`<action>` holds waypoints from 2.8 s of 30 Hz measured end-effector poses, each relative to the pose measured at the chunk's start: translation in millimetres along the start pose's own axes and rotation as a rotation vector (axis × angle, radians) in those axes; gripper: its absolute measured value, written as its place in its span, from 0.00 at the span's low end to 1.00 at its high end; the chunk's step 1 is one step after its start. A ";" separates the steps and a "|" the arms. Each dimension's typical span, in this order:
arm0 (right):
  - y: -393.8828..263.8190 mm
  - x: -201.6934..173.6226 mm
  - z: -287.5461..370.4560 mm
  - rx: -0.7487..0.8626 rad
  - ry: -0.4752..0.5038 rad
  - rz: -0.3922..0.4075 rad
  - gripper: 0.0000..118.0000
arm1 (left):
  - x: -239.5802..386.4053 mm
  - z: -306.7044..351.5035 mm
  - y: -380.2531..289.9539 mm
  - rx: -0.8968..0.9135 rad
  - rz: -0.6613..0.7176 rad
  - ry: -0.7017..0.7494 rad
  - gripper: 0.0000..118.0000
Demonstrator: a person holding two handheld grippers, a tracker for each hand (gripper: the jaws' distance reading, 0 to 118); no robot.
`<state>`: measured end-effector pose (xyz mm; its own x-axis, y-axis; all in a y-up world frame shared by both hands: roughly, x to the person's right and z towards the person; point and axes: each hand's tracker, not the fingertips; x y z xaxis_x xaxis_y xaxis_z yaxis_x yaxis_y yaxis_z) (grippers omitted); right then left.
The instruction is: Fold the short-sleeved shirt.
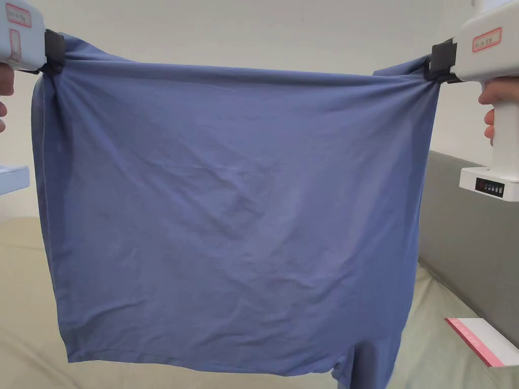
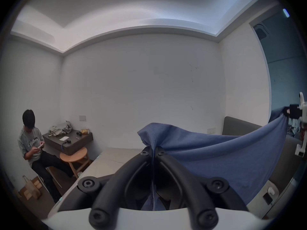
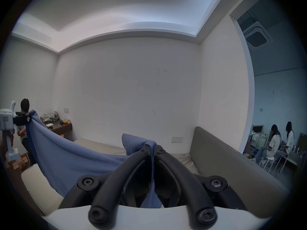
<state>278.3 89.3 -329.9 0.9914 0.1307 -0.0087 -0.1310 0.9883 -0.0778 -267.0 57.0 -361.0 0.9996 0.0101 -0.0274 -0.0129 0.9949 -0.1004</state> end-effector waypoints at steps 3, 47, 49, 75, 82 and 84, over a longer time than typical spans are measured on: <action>-9.3 -3.9 -32.0 0.005 -0.007 -0.012 0.04 | 12.6 -26.1 -5.0 0.006 -0.029 0.028 0.00; -518.0 -60.2 -196.8 -0.618 0.061 -0.236 0.05 | 28.4 -128.4 -488.7 -0.470 -0.083 0.050 0.00; -539.6 -61.8 -171.1 -0.647 0.064 -0.240 0.05 | 30.4 -100.4 -507.7 -0.517 -0.080 0.046 0.00; -561.6 -54.5 150.8 -0.721 0.136 -0.187 0.04 | -1.2 163.7 -502.4 -0.680 0.162 0.007 0.00; -556.6 -48.9 203.7 -0.743 0.161 -0.196 0.05 | -5.3 219.7 -496.6 -0.695 0.172 0.026 0.00; -555.4 -47.1 209.9 -0.750 0.165 -0.205 0.05 | -5.0 227.0 -491.7 -0.702 0.164 0.023 0.00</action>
<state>304.0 -449.4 -77.0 0.9907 -0.1196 -0.0649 0.0318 0.6672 -0.7442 -259.7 -409.4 -85.8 0.9827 0.1436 -0.1171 -0.1841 0.6812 -0.7086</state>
